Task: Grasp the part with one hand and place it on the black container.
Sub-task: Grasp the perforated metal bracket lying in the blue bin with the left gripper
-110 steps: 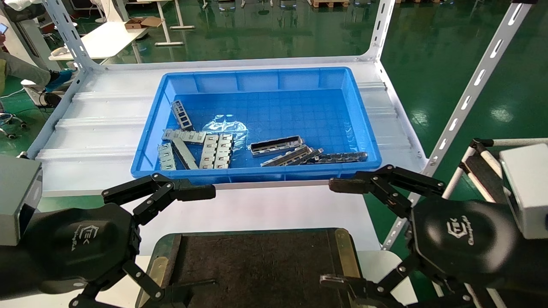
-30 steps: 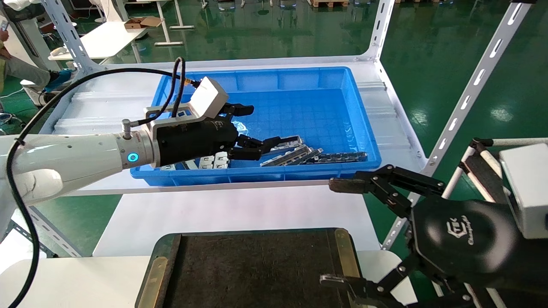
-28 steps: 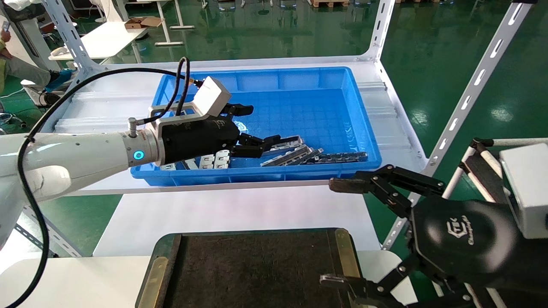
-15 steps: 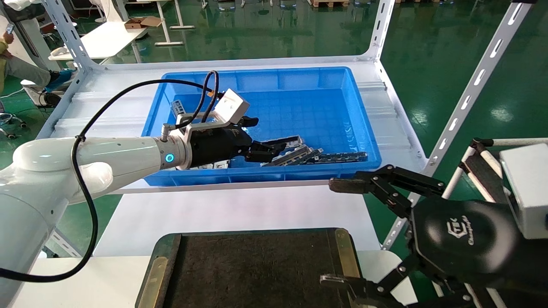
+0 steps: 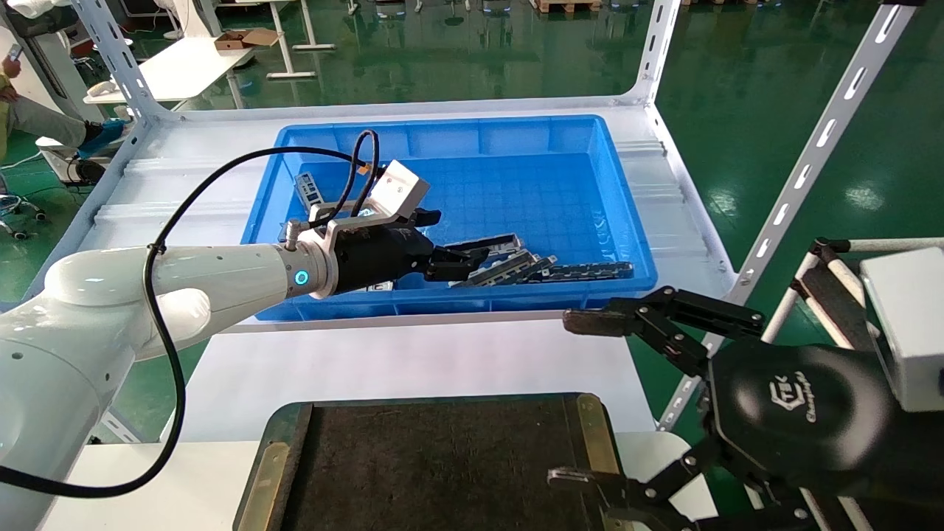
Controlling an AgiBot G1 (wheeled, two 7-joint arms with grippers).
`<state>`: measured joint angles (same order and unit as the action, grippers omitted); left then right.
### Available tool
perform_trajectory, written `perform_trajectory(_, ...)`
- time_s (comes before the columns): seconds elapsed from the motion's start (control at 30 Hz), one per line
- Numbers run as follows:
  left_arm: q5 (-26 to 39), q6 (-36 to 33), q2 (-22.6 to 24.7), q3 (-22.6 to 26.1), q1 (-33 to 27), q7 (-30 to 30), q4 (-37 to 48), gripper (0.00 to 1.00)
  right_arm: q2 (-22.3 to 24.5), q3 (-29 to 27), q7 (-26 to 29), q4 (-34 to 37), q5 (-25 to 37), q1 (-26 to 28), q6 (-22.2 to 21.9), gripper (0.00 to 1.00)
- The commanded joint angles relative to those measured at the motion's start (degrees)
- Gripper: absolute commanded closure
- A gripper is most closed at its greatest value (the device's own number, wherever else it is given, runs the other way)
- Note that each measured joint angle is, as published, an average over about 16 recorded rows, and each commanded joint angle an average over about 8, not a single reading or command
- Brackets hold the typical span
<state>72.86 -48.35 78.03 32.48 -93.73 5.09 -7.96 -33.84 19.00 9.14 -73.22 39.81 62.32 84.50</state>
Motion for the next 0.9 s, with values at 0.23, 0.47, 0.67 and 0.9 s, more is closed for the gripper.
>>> perform_trajectory(0.23, -0.3, 1.9, 0.0, 2.0, 0.7, -1.9, -0.7, 1.0, 0.0, 0.0, 0.0, 0.0, 0.0, 0.0, 0.0, 1.0)
perform_trajectory(0.47, -0.8, 3.3, 0.0, 3.6, 1.2, -2.8, -1.4, 1.0, 0.0, 0.0, 0.0, 0.0, 0.0, 0.0, 0.0, 1.0)
perform_trajectory(0.67, -1.6, 4.4, 0.0, 4.8, 1.5, -3.5, -1.8, 1.0, 0.0, 0.0, 0.0, 0.0, 0.0, 0.0, 0.0, 1.0)
perform_trajectory(0.9, -2.6, 5.7, -0.1, 6.1, 1.8, -4.2, -2.0, 1.0, 0.0, 0.0, 0.0, 0.0, 0.0, 0.0, 0.0, 1.0)
